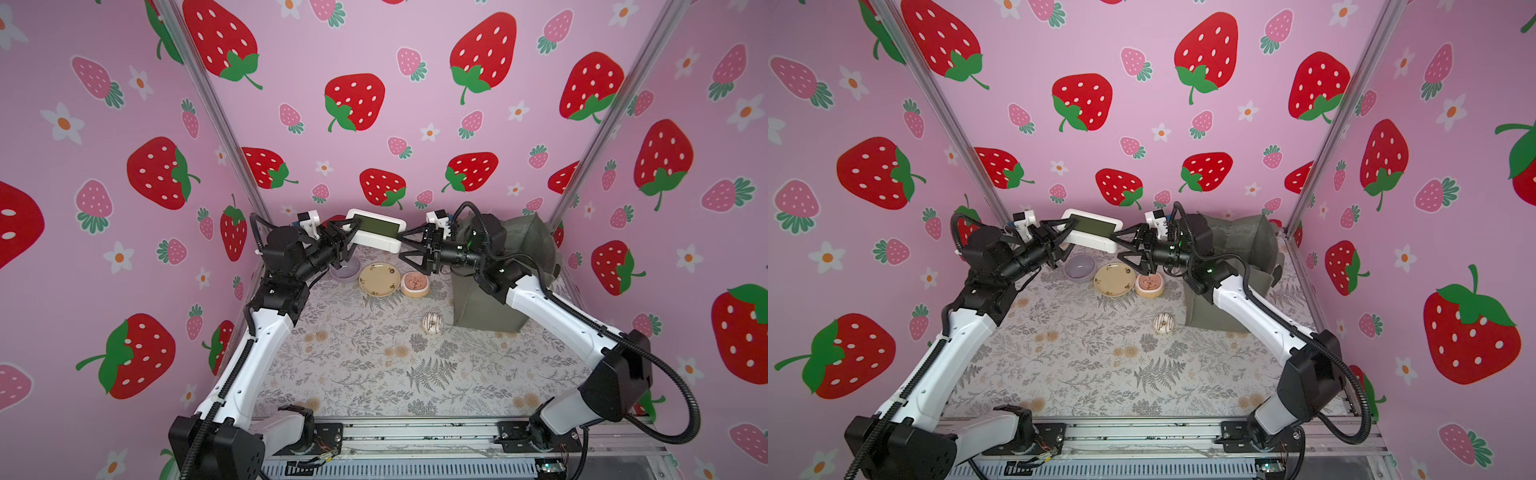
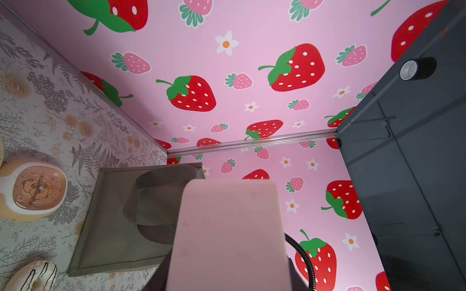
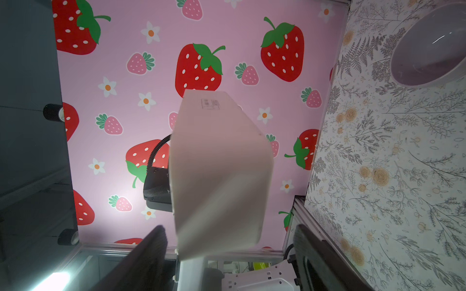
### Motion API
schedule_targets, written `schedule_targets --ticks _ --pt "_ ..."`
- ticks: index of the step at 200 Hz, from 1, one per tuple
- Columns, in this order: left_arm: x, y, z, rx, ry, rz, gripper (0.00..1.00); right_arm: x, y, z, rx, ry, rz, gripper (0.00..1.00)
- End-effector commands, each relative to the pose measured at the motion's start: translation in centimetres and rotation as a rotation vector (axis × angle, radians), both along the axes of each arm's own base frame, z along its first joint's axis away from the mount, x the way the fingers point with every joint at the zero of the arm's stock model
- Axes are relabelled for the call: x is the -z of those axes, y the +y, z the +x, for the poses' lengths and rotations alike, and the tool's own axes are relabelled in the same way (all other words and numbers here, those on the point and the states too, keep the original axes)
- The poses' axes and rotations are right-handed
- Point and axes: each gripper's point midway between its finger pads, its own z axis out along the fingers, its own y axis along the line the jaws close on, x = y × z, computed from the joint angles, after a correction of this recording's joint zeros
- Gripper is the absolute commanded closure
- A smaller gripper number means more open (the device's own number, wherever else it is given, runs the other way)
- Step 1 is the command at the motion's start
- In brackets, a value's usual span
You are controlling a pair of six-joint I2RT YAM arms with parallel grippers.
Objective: Put the alarm clock into the canvas bag
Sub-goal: Place the alarm at the canvas bag.
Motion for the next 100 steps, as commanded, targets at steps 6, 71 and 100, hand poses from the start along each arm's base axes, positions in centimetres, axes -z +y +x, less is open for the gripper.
schedule_targets --ticks 6,71,100 --pt "-4.4 -0.2 -2.0 0.022 -0.098 -0.032 0.72 -2.6 -0.4 -0.2 0.010 -0.029 0.087 0.28" --pt "-3.6 -0.1 -2.8 0.019 -0.072 -0.055 0.70 -3.1 -1.0 -0.1 0.063 -0.054 0.114 0.66" --pt "-3.2 -0.2 -2.8 0.023 -0.061 -0.048 0.56 -3.0 -1.3 0.0 0.083 -0.070 0.095 0.76"
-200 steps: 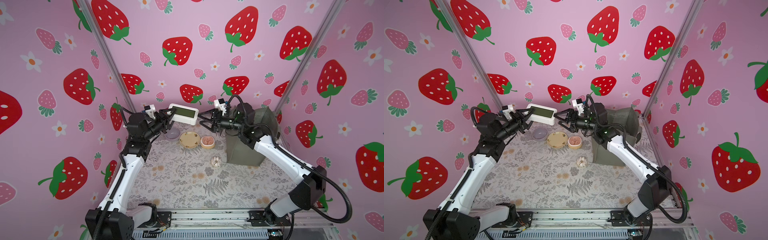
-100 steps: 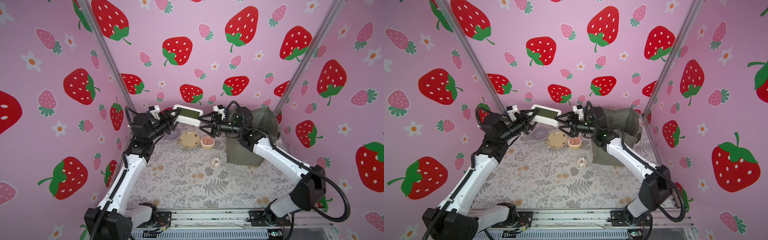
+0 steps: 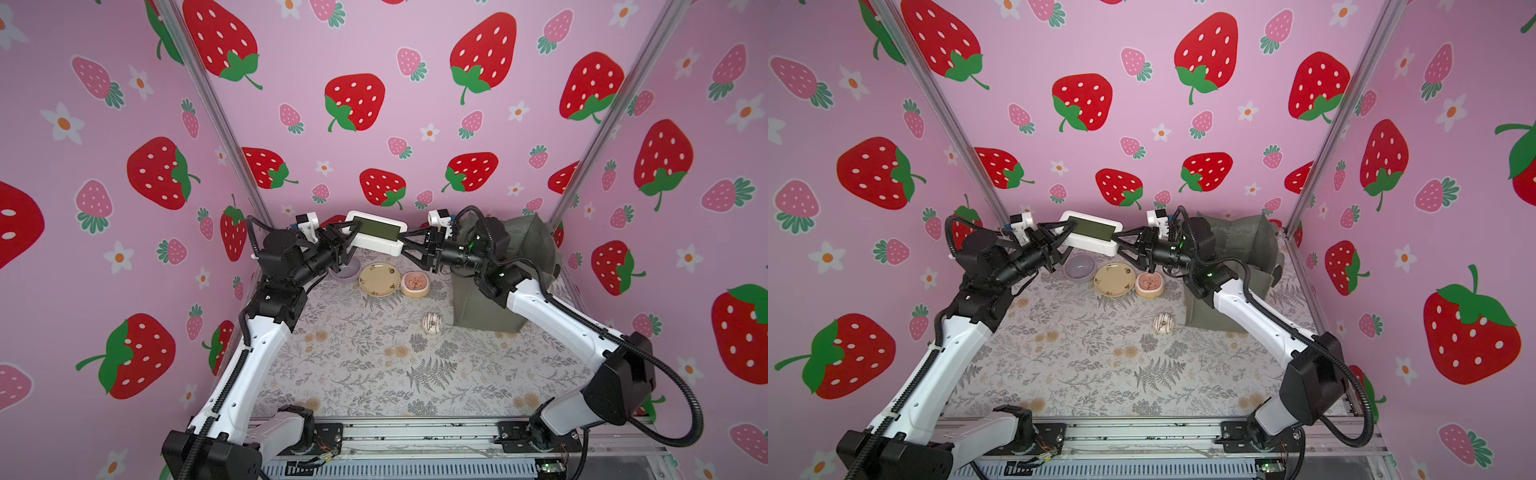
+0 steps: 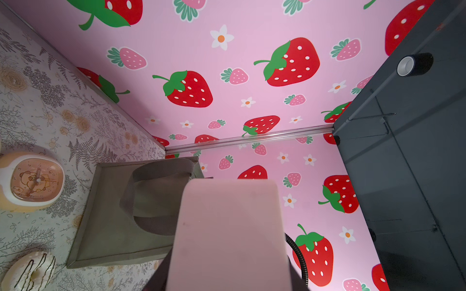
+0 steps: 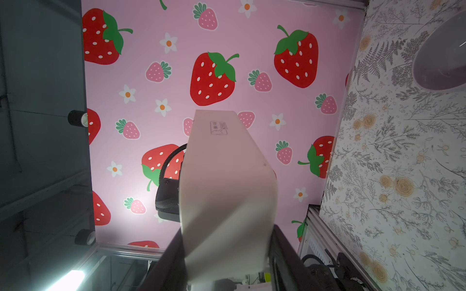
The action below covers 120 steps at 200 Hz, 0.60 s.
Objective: Put the alarm clock into the canvas bag
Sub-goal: Place the alarm at the canvas bag.
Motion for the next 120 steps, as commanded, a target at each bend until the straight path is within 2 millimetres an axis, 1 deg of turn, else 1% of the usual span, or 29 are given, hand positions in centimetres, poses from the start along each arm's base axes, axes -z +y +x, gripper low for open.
schedule_targets --ticks 1,22,41,63,89,108,120 --pt "-2.3 -0.1 -1.2 0.020 -0.047 -0.046 0.56 -1.9 -1.0 -0.1 0.051 -0.075 0.031 0.76" --pt "-2.2 -0.1 -1.4 0.022 -0.049 -0.035 0.41 -1.8 -1.2 -0.1 0.060 -0.078 0.025 0.77" --pt "-2.7 -0.1 -1.7 0.020 -0.069 -0.024 0.33 -2.3 -1.5 -0.3 0.068 -0.095 0.031 0.77" --pt "-3.3 0.5 -2.0 0.004 -0.106 -0.001 0.27 -3.2 -2.0 -0.4 0.081 -0.126 0.043 0.77" --pt "-3.2 2.3 -2.0 -0.047 -0.119 0.011 0.20 -4.4 -3.0 -0.5 0.104 -0.162 0.055 0.78" --pt "-2.9 3.7 -2.1 -0.074 -0.121 0.031 0.18 -5.3 -4.6 -0.1 0.151 -0.178 0.060 0.78" --pt "-2.4 4.2 -2.3 -0.083 -0.115 0.058 0.17 -5.8 -6.0 0.3 0.195 -0.190 0.052 0.78"
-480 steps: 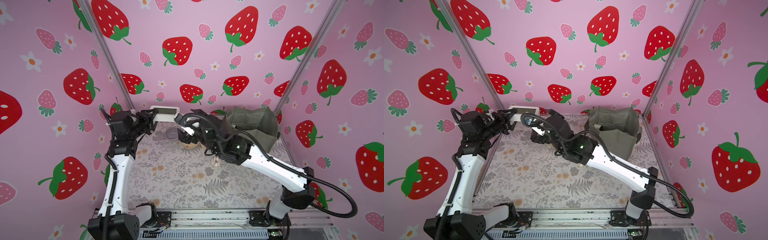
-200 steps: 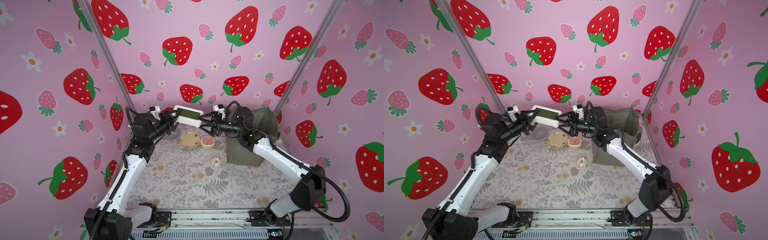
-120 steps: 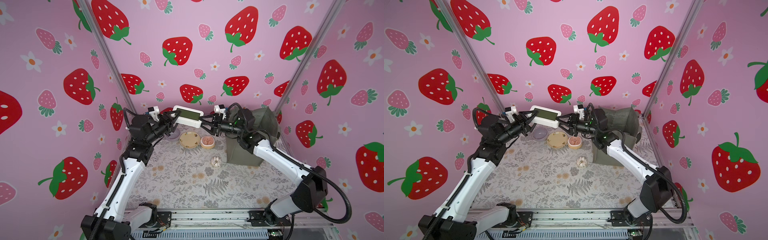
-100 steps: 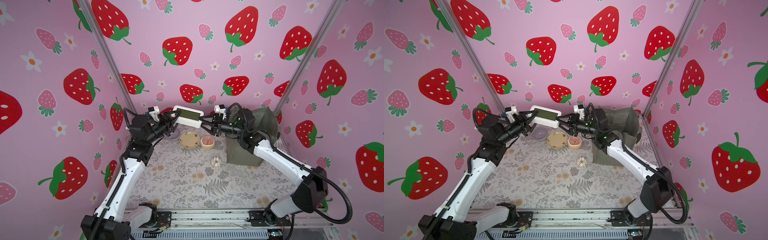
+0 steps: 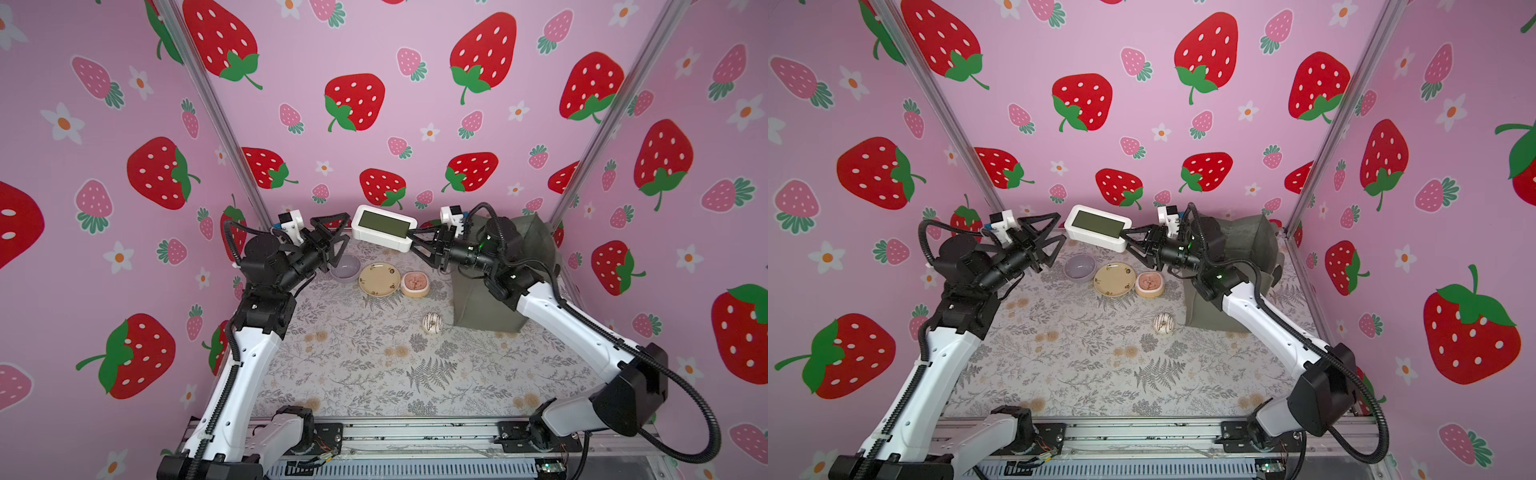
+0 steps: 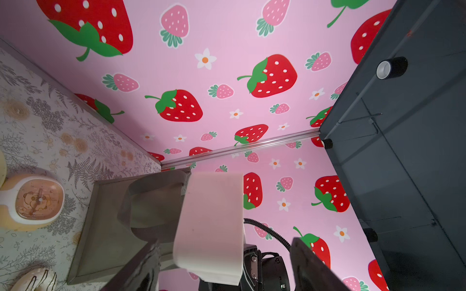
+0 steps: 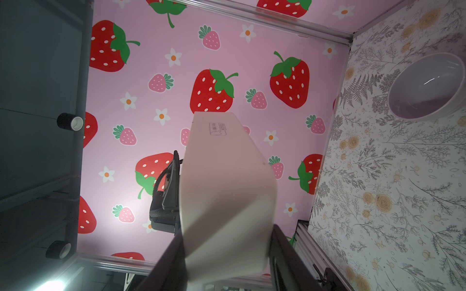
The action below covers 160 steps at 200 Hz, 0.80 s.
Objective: Put the alarm clock into the canvas bag
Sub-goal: Place the alarm at the canvas bag.
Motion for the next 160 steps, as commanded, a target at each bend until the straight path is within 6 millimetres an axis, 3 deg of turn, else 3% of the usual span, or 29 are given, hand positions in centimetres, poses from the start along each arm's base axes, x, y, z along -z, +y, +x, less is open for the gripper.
schedule_targets --ticks 1,28,62,95,139,160 --pt "0.0 1.0 -0.9 -0.005 -0.025 0.044 0.17 -4.3 -3.5 0.0 0.095 -0.117 0.060 0.78" --pt "1.5 1.1 -1.0 0.002 0.004 0.077 0.16 -5.1 -7.5 1.2 0.205 -0.144 0.022 0.80" --pt "2.5 0.7 -0.7 0.032 0.024 0.069 0.17 -4.6 -15.2 3.3 0.455 -0.139 -0.069 0.81" --pt "2.5 0.5 -0.9 0.048 0.019 0.100 0.18 -4.0 -22.4 3.3 0.709 -0.135 -0.237 0.81" --pt "3.8 0.4 -1.1 0.065 0.060 0.136 0.18 -0.1 -27.0 1.3 0.867 0.029 -0.469 0.81" --pt "4.5 0.1 -0.9 0.085 0.080 0.137 0.18 1.3 -28.0 1.3 0.913 0.058 -0.512 0.81"
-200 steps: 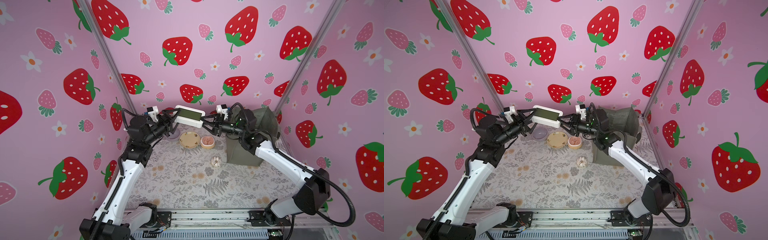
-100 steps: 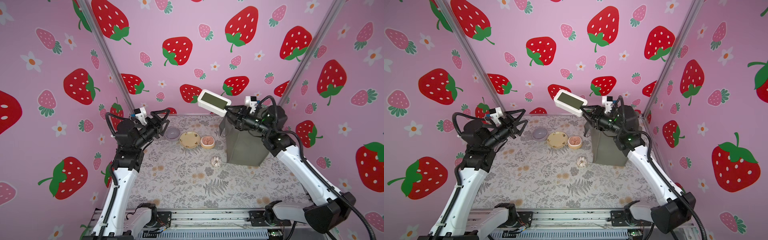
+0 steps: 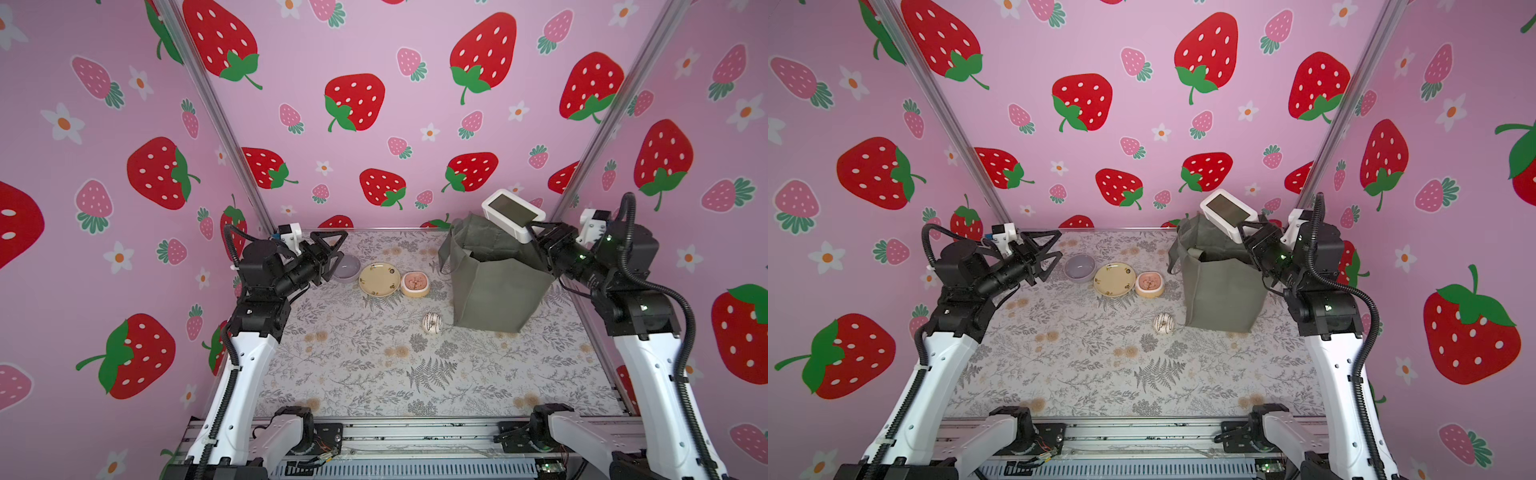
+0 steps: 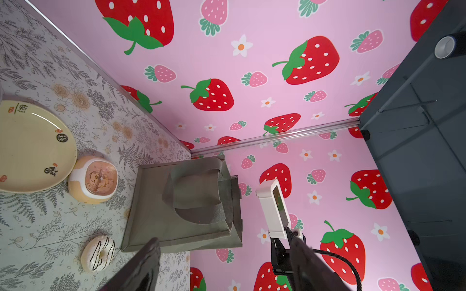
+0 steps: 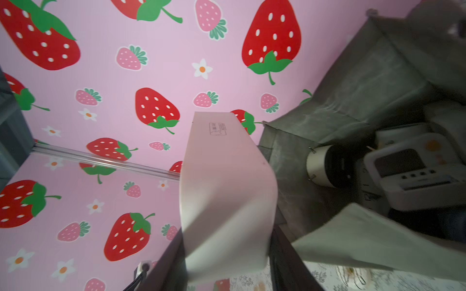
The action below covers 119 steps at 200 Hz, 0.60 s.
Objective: Put the alarm clock into the canvas bag
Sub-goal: Place the alarm at the canvas bag.
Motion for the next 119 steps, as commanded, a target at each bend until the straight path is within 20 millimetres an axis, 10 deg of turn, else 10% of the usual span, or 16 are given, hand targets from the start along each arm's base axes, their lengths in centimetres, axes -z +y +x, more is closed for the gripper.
schedule_targets --ticks 1,60,119 --pt "-0.6 -0.4 -0.3 0.040 -0.019 0.015 0.18 2.2 -2.4 -0.7 0.111 0.076 -0.096 0.81" --pt "1.6 -0.8 0.6 0.066 0.060 0.003 0.19 8.2 -3.6 1.6 0.198 0.224 -0.147 0.82" --pt "2.9 -0.8 0.9 0.067 0.100 0.011 0.19 10.2 -3.5 4.9 0.213 0.296 -0.178 0.82"
